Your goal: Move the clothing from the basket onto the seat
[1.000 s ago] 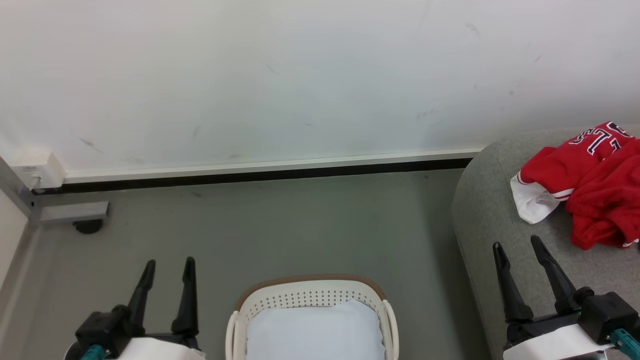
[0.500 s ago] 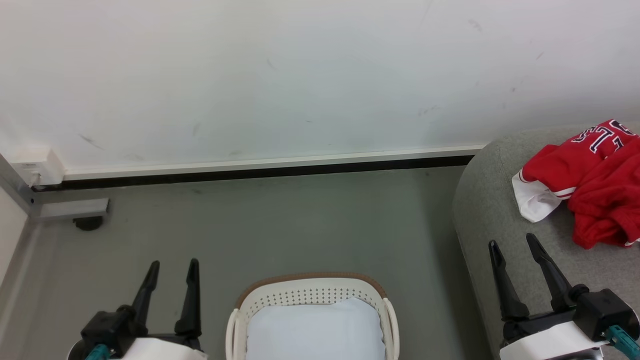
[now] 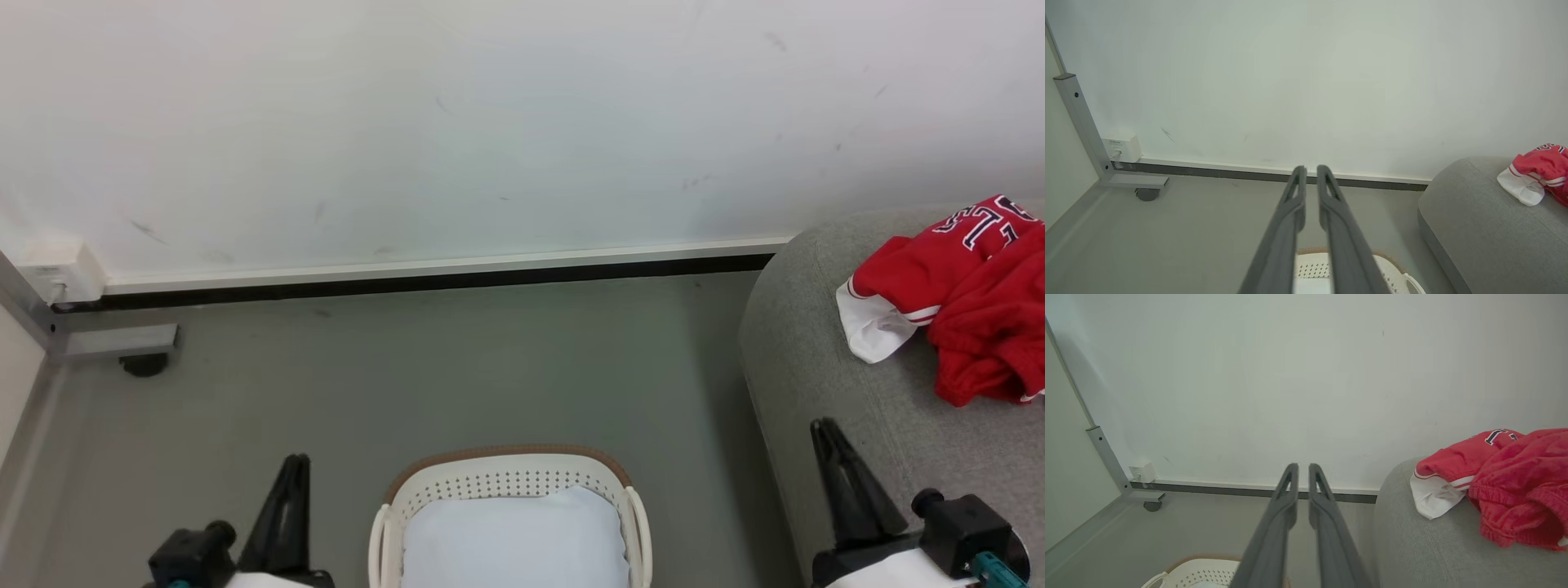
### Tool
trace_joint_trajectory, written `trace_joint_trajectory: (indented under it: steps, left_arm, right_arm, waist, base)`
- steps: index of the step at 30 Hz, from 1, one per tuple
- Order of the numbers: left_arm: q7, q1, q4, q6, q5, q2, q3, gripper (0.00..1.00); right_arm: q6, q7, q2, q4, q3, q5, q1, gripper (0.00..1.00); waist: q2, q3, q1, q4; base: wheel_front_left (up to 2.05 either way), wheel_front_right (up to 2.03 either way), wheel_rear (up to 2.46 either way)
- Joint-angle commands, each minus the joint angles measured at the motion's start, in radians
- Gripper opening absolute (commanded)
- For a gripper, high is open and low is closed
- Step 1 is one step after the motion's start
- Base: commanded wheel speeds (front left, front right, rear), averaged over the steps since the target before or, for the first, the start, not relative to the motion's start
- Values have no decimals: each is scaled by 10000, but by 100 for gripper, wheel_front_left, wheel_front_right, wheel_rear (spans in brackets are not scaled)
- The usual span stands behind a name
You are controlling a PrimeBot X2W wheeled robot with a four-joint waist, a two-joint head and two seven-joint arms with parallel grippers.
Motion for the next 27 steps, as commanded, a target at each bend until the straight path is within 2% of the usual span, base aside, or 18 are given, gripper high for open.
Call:
trace_joint_trajectory:
  steps: [1,27]
  left_arm:
    - [34,-48,-21,0,-77,10,31,0]
    - [1241,-222,-42,-25,-4705,28,336,0]
  right_arm:
    - [0,13,-1,-50,-18,80,-24,0]
    - [-5,1082,94,-102,-790,4440,42,0]
  waist:
    - [0,0,0,2]
    - [0,-46,0,195]
  base:
    - [0,0,0]
    - [0,0,0]
